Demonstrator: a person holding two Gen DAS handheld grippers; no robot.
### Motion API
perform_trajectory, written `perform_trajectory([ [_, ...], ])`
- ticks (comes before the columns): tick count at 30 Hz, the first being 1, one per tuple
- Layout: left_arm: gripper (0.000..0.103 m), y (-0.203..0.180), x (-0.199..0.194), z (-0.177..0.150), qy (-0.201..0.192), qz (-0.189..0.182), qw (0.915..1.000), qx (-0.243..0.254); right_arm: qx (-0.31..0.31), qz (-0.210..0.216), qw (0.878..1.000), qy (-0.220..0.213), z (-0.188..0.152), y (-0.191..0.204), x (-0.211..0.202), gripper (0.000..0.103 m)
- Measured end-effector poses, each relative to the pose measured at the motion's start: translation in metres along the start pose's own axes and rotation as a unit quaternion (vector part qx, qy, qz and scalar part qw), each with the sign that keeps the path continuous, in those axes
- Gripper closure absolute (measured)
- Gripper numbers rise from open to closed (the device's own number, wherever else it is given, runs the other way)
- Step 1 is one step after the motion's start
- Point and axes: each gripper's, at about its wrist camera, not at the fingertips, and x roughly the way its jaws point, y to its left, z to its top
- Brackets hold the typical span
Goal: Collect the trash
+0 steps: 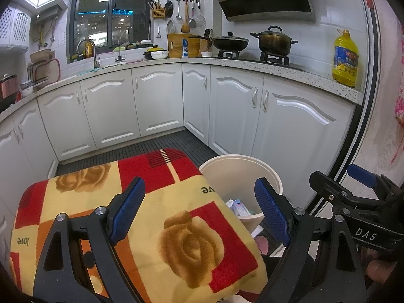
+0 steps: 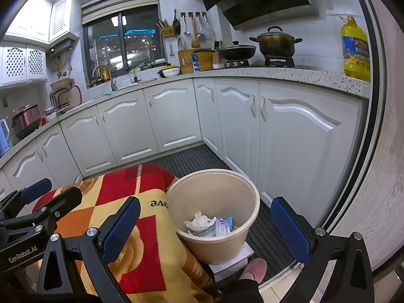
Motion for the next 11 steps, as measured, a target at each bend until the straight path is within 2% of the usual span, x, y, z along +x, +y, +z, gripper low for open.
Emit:
perform_trajectory([
  [11,0.015,0.0031,0.0068,-0.0024,0.001,0.002,1.0,0.0,0.001,-0.002,1.0,0.004,-0.0003,-0.0034,0.0037,0.001],
])
